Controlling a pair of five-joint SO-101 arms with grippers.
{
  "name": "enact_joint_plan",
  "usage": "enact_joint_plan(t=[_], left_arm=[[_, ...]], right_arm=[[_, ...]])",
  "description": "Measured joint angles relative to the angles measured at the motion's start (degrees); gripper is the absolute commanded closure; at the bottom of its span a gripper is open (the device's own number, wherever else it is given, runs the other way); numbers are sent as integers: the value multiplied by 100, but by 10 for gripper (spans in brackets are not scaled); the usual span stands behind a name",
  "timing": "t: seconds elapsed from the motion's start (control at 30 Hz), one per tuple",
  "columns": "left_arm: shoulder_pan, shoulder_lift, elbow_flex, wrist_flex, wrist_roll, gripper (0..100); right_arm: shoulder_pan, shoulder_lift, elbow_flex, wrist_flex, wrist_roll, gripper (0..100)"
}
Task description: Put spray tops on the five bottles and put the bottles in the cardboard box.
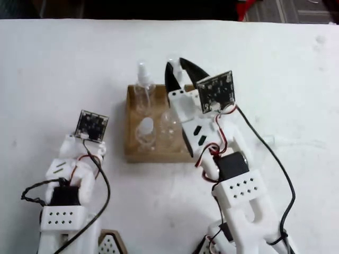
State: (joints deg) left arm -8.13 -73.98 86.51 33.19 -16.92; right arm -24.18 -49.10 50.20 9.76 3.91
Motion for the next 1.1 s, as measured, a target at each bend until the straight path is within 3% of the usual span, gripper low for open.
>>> enact_joint_plan(t=[0.33,0.73,1.1], left_arm=[[0,0,0,0,0,973],[0,0,0,0,0,973],[0,0,0,0,0,973]], right_arm=[[-9,-9,457,0,-141,982],[-9,-44,1257,-730,-141,982],[-308,-1284,2233,-738,-141,977]])
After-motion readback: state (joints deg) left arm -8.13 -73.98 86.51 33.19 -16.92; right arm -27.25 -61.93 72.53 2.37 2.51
